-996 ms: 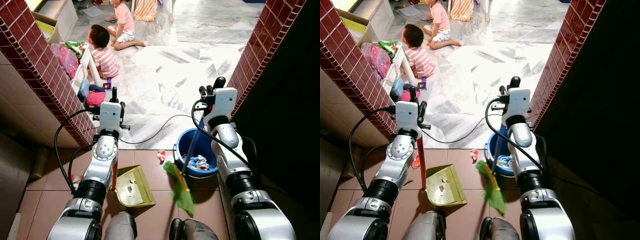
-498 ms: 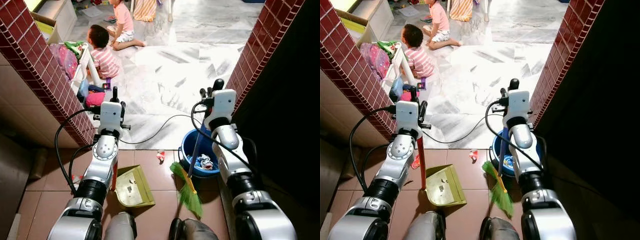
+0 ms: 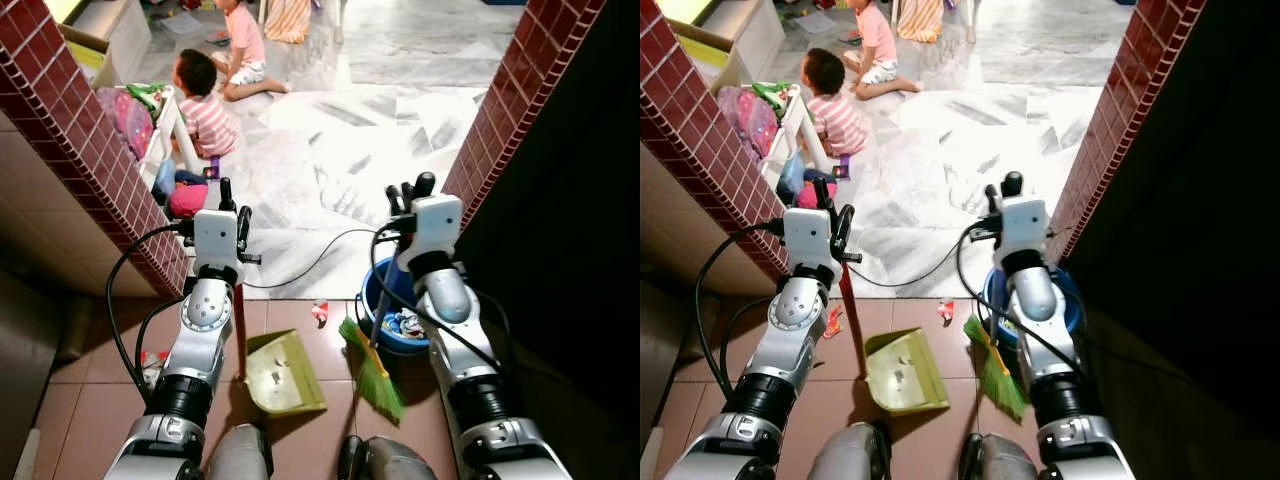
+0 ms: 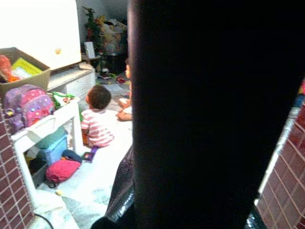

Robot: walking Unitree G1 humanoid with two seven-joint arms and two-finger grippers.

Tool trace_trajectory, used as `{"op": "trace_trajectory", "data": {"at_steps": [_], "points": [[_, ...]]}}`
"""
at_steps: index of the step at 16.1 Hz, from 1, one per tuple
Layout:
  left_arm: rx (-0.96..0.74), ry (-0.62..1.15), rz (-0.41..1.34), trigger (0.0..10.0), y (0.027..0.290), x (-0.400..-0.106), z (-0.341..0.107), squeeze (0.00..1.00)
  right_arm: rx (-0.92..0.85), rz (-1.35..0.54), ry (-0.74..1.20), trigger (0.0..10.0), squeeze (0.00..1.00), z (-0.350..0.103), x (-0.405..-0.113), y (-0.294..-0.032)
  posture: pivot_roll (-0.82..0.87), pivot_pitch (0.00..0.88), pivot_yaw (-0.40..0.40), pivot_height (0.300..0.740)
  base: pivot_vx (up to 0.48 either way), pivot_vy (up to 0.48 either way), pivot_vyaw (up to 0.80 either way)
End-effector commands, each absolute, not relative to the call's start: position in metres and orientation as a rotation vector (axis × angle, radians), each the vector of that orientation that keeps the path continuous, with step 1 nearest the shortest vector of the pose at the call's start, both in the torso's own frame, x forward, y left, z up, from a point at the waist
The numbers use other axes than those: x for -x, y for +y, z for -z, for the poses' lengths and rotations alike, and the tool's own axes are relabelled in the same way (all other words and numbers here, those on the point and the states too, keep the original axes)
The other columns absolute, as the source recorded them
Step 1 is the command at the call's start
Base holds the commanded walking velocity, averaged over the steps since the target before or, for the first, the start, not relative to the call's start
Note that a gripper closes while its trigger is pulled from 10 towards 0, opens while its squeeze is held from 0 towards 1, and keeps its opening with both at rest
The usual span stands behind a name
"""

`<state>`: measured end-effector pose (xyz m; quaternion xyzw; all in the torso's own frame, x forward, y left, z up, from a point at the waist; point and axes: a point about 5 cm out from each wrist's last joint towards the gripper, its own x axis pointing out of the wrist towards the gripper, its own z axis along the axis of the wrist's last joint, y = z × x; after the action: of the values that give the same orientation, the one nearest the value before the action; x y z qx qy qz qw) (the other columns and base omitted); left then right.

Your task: Sweep floor

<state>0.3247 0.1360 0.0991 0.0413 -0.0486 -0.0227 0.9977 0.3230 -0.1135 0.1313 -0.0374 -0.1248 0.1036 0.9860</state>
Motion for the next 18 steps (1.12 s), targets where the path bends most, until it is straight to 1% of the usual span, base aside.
{"op": "trace_trajectory", "data": {"at_steps": [1, 4, 5, 7, 14, 15, 18], "points": [[-0.095, -0.145, 0.042, 10.0, 0.139, -0.328, -0.112, 0.0, 0.088, -0.234, -0.324, 10.0, 0.0, -0.148, -0.324, -0.108, -0.1, 0.097, 0.009, 0.74, 0.0, 0.0, 0.0], [-0.089, -0.154, 0.049, 10.0, 0.136, -0.331, -0.117, 0.0, 0.072, -0.243, -0.341, 10.0, 0.0, -0.157, -0.33, -0.107, -0.1, 0.095, 0.012, 0.74, 0.259, 0.0, 0.0], [-0.085, -0.156, 0.051, 10.0, 0.135, -0.332, -0.118, 0.0, 0.069, -0.247, -0.344, 10.0, 0.0, -0.158, -0.33, -0.106, -0.1, 0.095, 0.012, 0.74, 0.289, 0.262, 0.0], [-0.068, -0.155, 0.063, 10.0, 0.13, -0.331, -0.119, 0.0, 0.066, -0.25, -0.351, 10.0, 0.0, -0.16, -0.329, -0.103, -0.1, 0.092, 0.014, 0.74, 0.276, 0.392, 0.0], [-0.063, -0.152, 0.083, 10.0, 0.125, -0.333, -0.121, 0.0, 0.063, -0.283, -0.362, 10.0, 0.0, -0.161, -0.327, -0.097, -0.1, 0.079, 0.014, 0.74, 0.277, 0.392, 0.0], [-0.06, -0.163, 0.075, 10.0, 0.124, -0.333, -0.122, 0.0, 0.066, -0.289, -0.366, 10.0, 0.0, -0.163, -0.328, -0.096, -0.1, 0.078, 0.013, 0.74, 0.0, 0.405, 0.0], [-0.081, -0.167, 0.076, 10.0, 0.123, -0.333, -0.121, 0.0, 0.07, -0.296, -0.368, 10.0, 0.0, -0.163, -0.328, -0.094, -0.1, 0.075, 0.012, 0.74, 0.0, 0.0, 0.0]]}}
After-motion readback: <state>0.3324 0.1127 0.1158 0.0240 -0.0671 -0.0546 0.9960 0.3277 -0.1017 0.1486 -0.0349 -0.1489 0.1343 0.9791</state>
